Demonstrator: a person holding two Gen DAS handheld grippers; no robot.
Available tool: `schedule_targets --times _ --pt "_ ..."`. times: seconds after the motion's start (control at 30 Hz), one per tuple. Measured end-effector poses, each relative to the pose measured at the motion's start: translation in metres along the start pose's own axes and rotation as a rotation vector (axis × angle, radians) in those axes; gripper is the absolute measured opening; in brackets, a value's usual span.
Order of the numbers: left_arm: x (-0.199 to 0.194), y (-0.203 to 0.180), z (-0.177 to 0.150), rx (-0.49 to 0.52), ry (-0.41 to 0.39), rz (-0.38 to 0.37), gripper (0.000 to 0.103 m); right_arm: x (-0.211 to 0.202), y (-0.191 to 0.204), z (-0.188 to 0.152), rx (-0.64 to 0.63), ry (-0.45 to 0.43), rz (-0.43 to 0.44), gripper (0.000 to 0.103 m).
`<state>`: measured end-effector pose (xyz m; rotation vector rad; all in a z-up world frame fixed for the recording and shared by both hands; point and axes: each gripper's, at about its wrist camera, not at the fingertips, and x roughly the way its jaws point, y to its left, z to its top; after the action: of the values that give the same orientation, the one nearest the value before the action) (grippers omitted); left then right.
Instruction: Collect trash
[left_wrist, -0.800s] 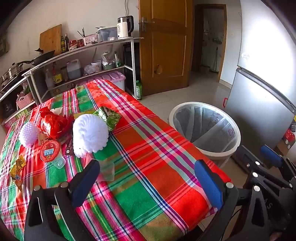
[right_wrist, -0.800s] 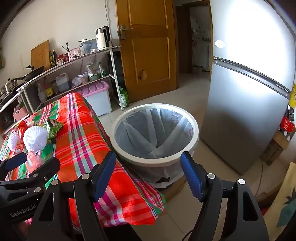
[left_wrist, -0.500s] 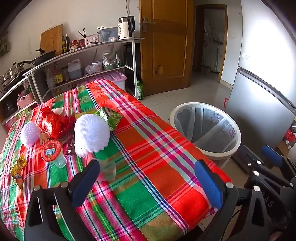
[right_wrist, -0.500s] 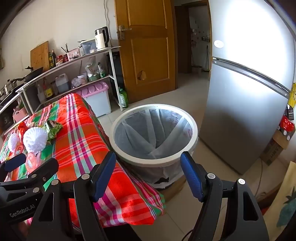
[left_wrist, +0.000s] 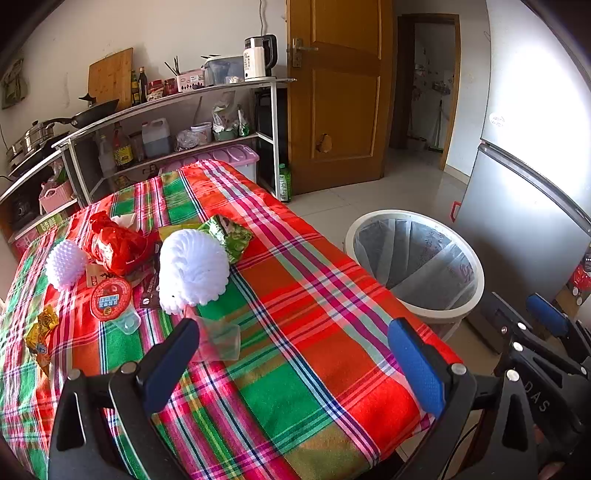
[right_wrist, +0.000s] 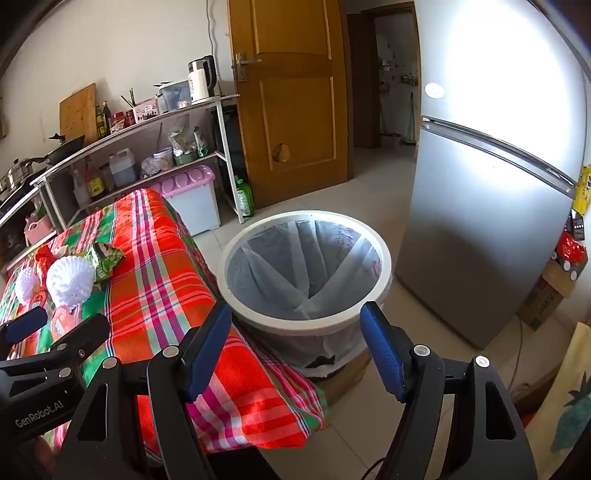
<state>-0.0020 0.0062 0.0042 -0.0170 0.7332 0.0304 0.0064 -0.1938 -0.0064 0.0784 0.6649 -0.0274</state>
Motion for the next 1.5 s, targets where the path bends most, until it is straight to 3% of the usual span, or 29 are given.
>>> schedule_targets --times 1.5 --pt "-0.0011 0.0053 -0.0014 -0.017 -0.010 0.003 0.103 -0.0036 -0.0006 0.0005 0.001 -0.013 -0.005 0.072"
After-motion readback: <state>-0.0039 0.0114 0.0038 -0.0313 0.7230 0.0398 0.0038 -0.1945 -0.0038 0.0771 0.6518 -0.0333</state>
